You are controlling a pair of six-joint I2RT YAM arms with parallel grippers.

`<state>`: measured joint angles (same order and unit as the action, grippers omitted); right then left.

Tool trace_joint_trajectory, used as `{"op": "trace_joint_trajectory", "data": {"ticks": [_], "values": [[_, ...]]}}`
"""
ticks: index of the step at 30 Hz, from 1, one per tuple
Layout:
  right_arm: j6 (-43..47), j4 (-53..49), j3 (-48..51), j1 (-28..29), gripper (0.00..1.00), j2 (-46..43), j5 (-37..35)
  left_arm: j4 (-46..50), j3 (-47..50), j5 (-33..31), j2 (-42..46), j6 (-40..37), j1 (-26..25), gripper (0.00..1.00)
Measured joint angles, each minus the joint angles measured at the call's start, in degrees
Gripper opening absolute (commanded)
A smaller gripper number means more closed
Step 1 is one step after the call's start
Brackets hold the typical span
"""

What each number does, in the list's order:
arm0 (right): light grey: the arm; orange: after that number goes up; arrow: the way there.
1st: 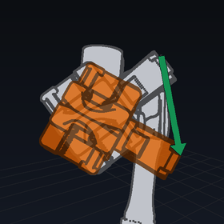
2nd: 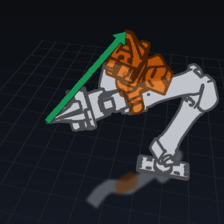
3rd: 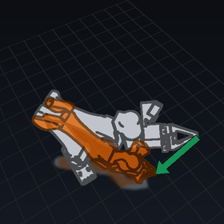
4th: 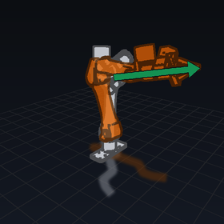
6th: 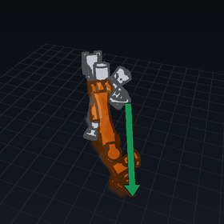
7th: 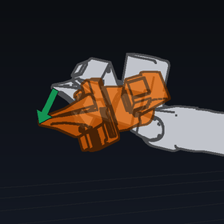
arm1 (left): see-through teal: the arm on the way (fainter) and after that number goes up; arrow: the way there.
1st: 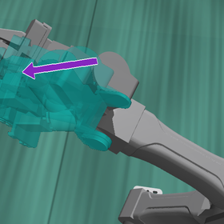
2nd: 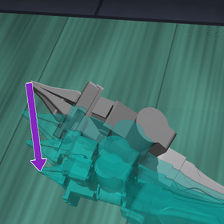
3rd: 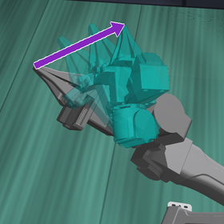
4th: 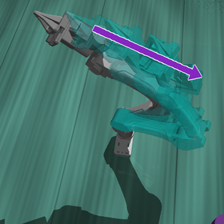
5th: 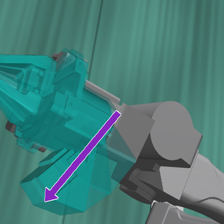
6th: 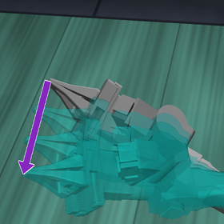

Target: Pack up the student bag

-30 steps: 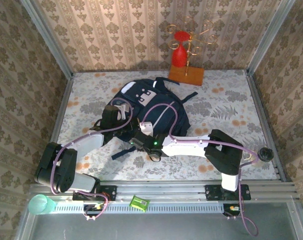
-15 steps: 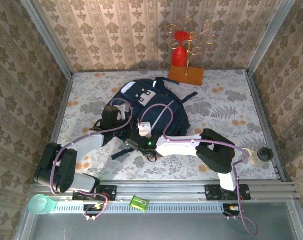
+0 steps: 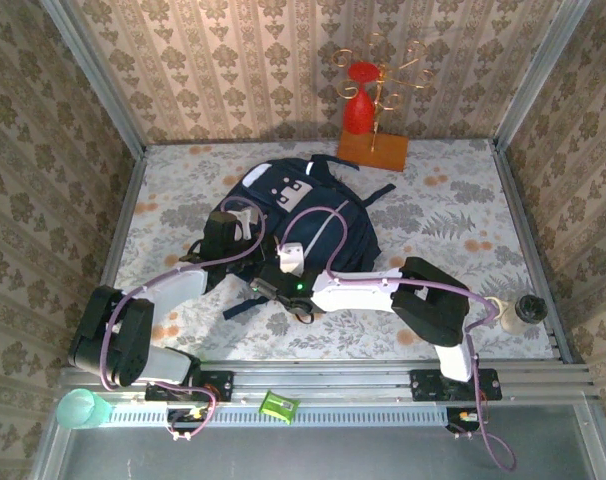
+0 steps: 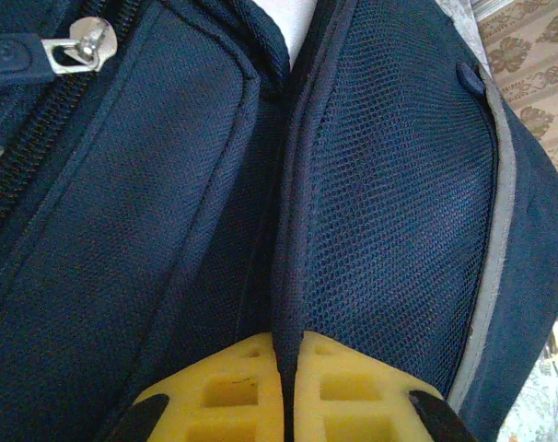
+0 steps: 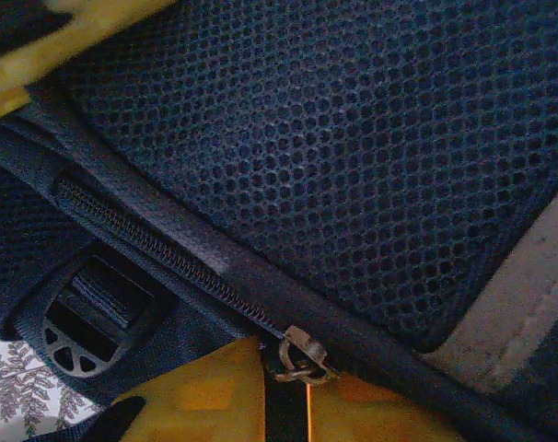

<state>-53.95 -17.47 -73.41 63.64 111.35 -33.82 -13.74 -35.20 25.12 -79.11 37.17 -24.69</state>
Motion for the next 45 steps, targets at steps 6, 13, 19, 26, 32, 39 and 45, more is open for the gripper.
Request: {"op": "trace_joint_trajectory", "data": {"ticks": [6,13,19,26,32,39,45], "values": [[0.15,2.43,3.8,-0.17,0.08,-4.33,0.17,-0.02,0.0,0.5,0.02,0.11,-0.09,0.0],[0.2,4.02,6.01,-1.4,0.13,-6.25,2.62,0.0,0.0,0.61,0.24,0.15,-0.09,0.0],[0.87,4.52,6.01,-2.56,0.18,-6.23,4.28,0.0,0.0,0.61,0.24,0.13,-0.09,0.0],[1.31,4.63,6.01,-3.04,0.07,-6.19,4.63,0.04,0.0,0.5,0.24,0.11,-0.09,0.0],[1.14,7.67,8.83,-3.08,0.0,-7.1,5.35,0.44,0.0,0.17,0.24,0.09,-0.26,0.0],[-0.74,11.54,16.31,-4.11,0.0,-12.85,7.76,0.81,0.15,0.2,0.5,-0.74,-0.42,0.0],[-2.08,12.9,21.9,-4.98,0.0,-17.51,9.68,1.57,0.68,-0.02,1.36,-2.08,-0.31,0.0]]}}
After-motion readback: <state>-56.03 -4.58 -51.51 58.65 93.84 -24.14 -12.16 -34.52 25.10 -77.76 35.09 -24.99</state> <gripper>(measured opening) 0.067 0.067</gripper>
